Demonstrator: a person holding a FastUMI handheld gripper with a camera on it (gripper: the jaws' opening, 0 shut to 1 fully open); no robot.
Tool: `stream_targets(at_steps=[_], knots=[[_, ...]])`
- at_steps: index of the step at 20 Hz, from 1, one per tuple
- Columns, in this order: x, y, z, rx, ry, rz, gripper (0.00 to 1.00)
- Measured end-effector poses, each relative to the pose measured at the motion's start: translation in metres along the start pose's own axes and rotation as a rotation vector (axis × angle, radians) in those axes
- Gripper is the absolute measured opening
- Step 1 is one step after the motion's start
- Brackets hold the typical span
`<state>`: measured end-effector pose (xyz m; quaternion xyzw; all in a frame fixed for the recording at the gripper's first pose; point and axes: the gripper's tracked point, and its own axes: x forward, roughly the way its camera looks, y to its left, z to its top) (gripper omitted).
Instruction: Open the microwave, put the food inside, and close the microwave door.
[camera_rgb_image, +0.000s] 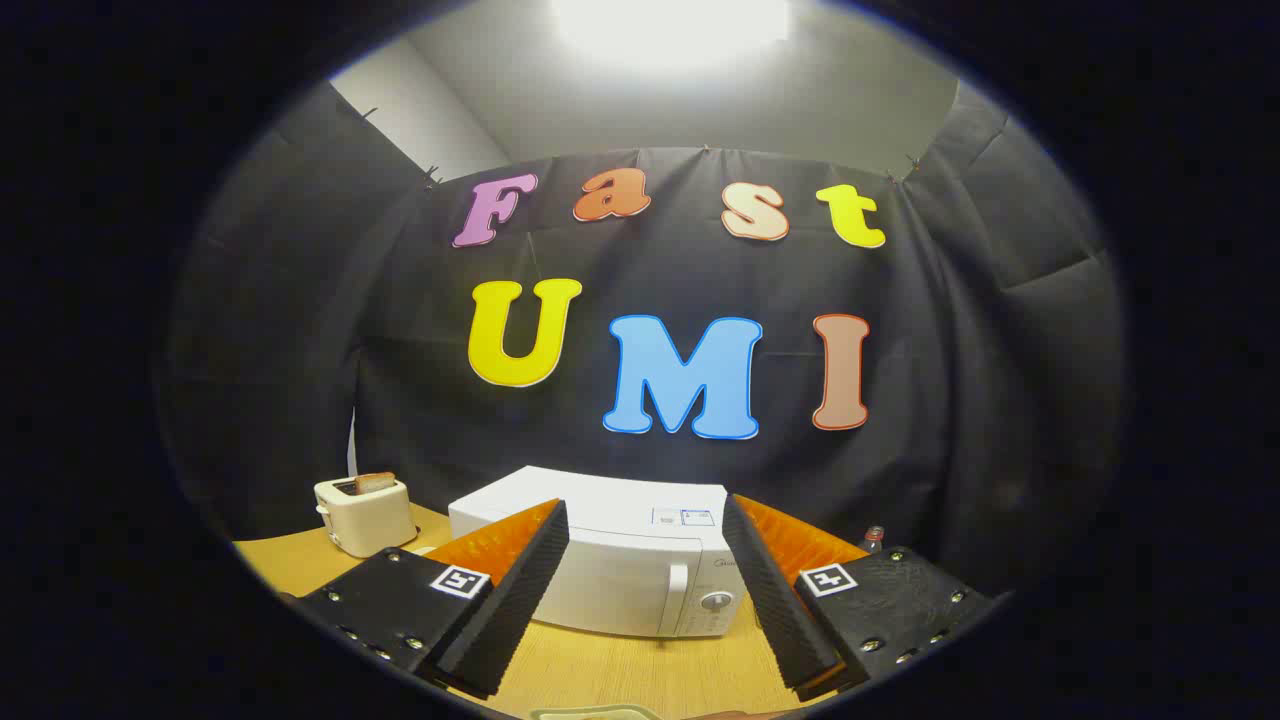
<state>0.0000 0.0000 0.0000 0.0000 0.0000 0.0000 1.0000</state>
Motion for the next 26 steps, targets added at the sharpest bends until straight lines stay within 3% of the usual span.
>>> stream_targets(at_steps=[26], knots=[[0.008, 0.010, -0.019, -0.012, 0.025, 0.021, 0.97]])
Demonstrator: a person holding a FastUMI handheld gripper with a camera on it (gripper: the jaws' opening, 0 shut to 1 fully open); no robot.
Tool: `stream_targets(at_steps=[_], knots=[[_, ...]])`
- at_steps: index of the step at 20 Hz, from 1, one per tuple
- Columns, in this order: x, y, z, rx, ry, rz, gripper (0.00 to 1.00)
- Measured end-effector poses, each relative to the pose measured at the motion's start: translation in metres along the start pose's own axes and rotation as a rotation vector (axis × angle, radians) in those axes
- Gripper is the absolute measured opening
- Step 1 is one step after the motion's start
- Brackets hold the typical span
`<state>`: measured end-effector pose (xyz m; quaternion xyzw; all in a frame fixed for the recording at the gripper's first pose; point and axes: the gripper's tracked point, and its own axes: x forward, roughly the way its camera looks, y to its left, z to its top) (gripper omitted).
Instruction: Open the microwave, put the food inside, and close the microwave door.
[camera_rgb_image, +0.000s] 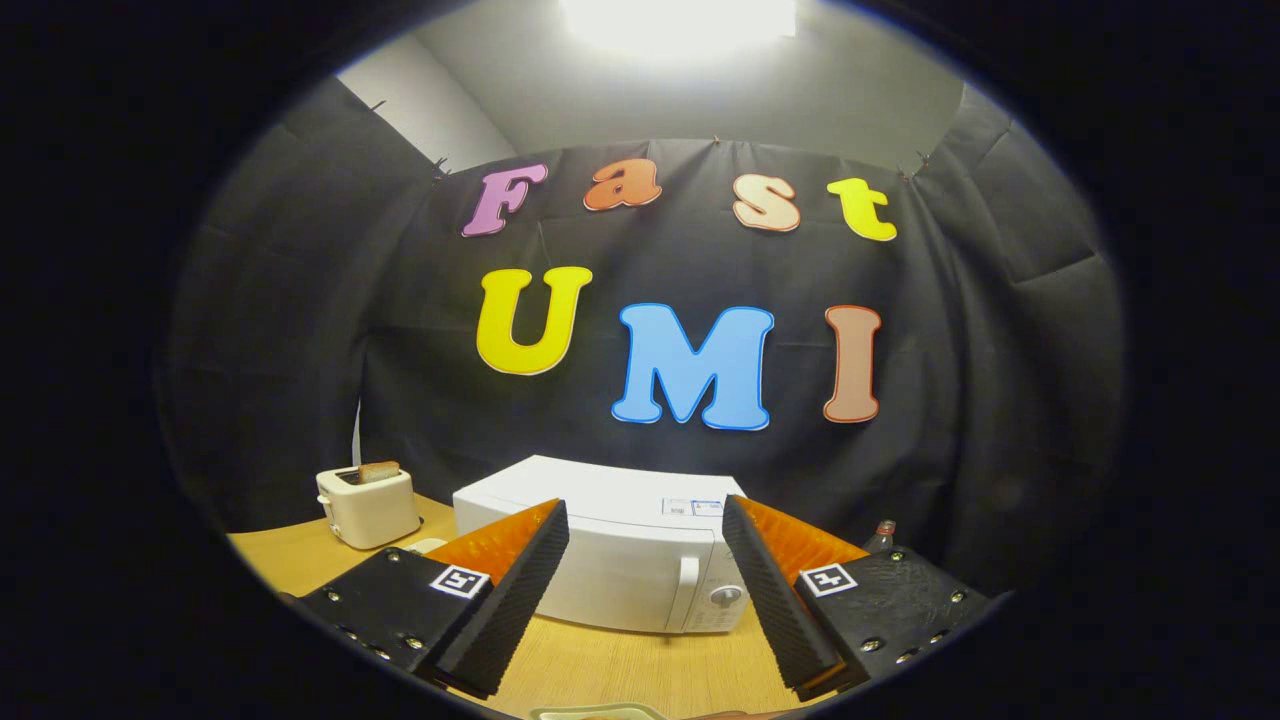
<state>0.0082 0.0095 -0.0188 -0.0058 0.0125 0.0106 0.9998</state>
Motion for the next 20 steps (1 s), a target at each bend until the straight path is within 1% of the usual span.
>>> stream_targets(at_steps=[10, 15, 18, 20], knots=[[0.009, 0.003, -0.013, 0.017, 0.000, 0.018, 0.97], [0.015, 0.005, -0.026, 0.044, -0.012, 0.052, 0.97], [0.024, -0.004, -0.040, 0.052, -0.023, 0.043, 0.97], [0.032, -0.008, -0.058, 0.073, -0.010, 0.051, 0.97]])
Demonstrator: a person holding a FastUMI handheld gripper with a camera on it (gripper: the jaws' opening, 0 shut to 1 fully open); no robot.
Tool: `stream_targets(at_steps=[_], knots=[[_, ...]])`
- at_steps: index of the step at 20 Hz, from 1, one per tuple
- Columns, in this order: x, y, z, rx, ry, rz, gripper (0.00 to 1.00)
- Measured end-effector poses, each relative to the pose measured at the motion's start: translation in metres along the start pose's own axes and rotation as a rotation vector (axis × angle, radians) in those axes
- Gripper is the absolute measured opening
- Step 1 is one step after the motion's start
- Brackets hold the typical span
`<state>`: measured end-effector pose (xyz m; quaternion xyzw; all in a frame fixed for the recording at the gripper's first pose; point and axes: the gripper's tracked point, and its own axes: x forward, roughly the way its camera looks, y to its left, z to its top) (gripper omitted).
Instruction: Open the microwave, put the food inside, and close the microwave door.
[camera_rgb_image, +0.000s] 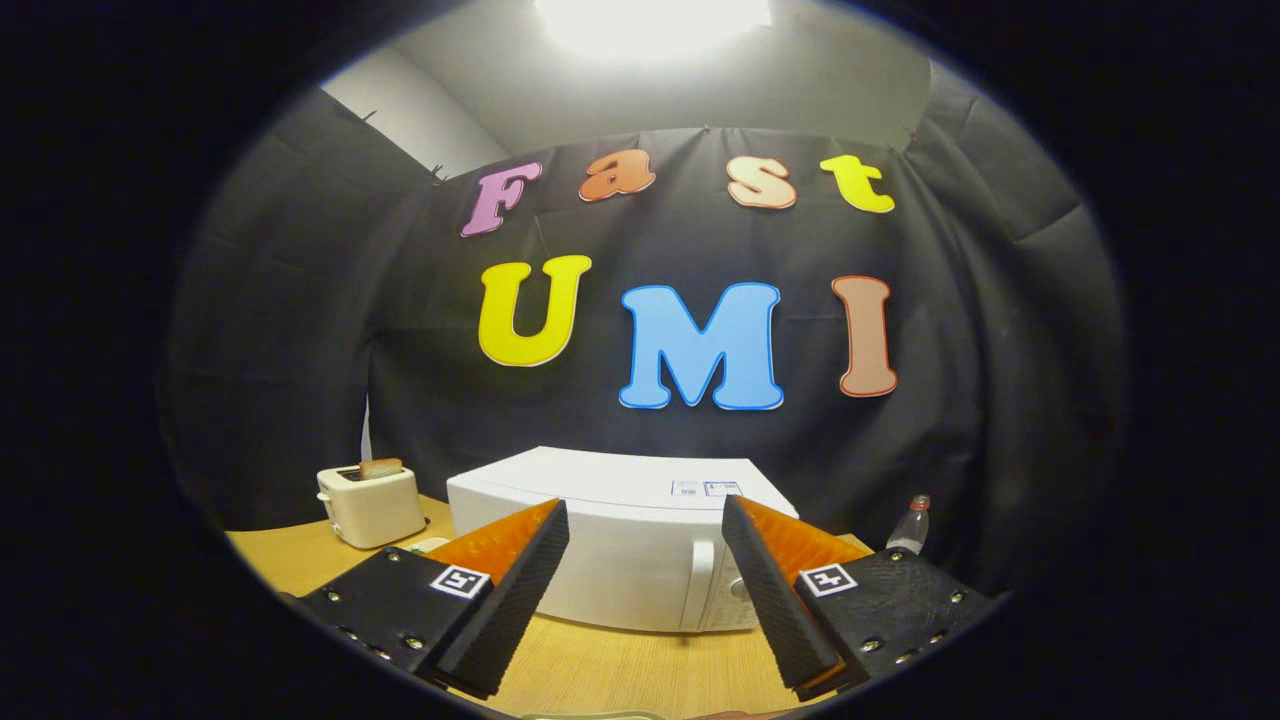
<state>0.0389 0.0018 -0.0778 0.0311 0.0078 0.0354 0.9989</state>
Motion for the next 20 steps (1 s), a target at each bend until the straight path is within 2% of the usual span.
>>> stream_targets(at_steps=[3, 8, 13, 16, 19, 20], knots=[[0.022, -0.014, -0.038, 0.044, 0.063, 0.013, 0.97], [0.056, -0.040, -0.082, 0.017, 0.106, -0.038, 0.97], [0.086, -0.043, -0.123, 0.024, 0.159, -0.051, 0.98], [0.099, -0.043, -0.138, 0.007, 0.171, -0.078, 0.91], [0.111, -0.042, -0.153, 0.030, 0.194, -0.082, 0.91], [0.114, -0.042, -0.156, 0.035, 0.196, -0.082, 0.83]])
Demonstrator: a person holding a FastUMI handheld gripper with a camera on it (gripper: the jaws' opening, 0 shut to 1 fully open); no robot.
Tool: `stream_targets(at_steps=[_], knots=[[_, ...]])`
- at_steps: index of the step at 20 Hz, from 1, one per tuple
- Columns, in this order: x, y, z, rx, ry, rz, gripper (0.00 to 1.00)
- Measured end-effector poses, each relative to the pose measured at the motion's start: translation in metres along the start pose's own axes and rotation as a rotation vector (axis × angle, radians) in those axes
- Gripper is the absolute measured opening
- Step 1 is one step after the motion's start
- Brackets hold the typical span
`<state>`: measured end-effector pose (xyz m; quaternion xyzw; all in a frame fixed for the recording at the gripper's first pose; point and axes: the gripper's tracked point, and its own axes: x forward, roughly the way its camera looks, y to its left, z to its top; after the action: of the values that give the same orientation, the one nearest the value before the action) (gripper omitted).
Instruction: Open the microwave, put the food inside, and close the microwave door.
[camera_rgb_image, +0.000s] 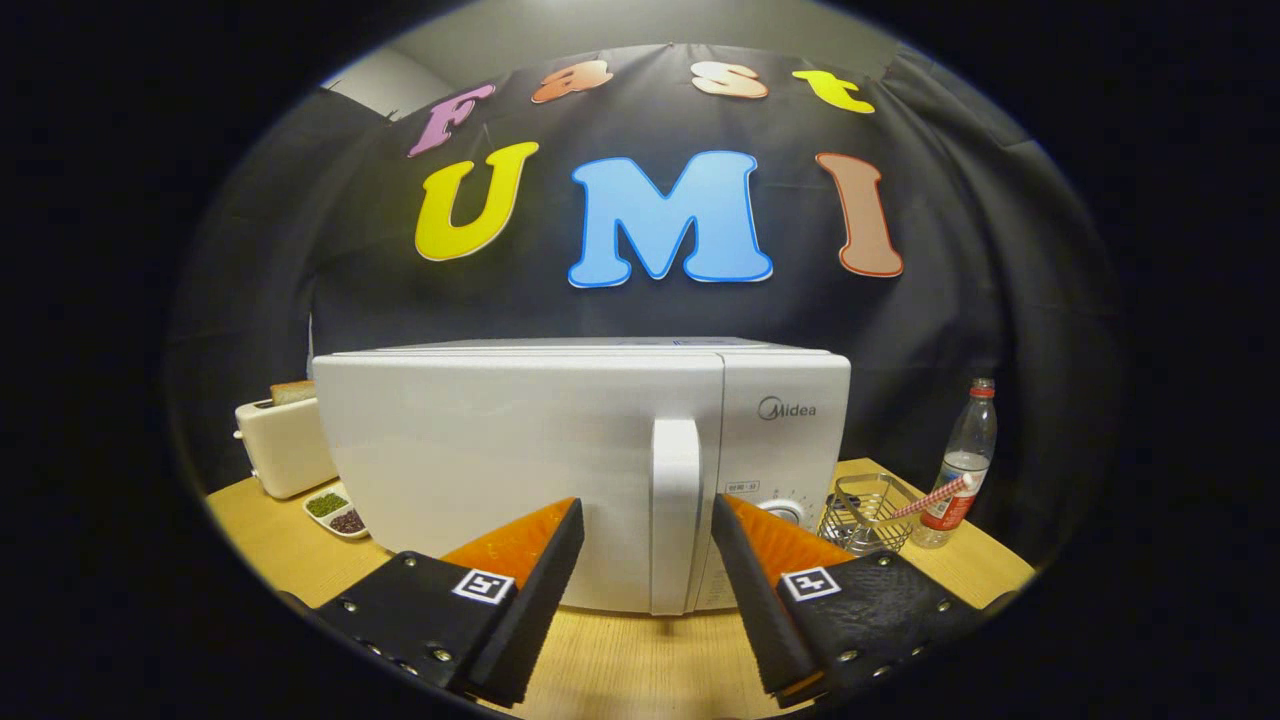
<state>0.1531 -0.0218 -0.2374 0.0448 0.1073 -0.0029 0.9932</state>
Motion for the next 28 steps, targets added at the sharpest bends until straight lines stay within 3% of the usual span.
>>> stream_targets(at_steps=[4, 5, 6, 9, 10, 12, 15, 16, 21, 22, 24, 28], knots=[[0.018, 0.000, -0.010, -0.006, 0.000, -0.024, 0.80], [0.020, -0.004, -0.011, -0.010, 0.002, -0.042, 0.75], [0.021, -0.003, -0.009, -0.008, -0.007, -0.042, 0.58], [0.021, -0.006, -0.012, -0.038, -0.024, -0.067, 0.59], [0.020, -0.014, -0.010, -0.049, -0.033, -0.105, 0.50], [0.025, -0.013, -0.010, -0.023, -0.023, -0.084, 0.29], [0.018, -0.011, -0.013, 0.019, 0.002, -0.073, 0.29], [0.019, -0.011, -0.011, 0.028, -0.012, -0.072, 0.18], [0.011, -0.009, -0.012, 0.076, -0.009, -0.048, 0.18], [0.006, -0.008, -0.012, 0.071, -0.016, -0.057, 0.11], [-0.007, -0.006, -0.015, 0.018, -0.033, -0.067, 0.10], [-0.034, 0.004, -0.019, 0.053, 0.009, 0.003, 0.10]])
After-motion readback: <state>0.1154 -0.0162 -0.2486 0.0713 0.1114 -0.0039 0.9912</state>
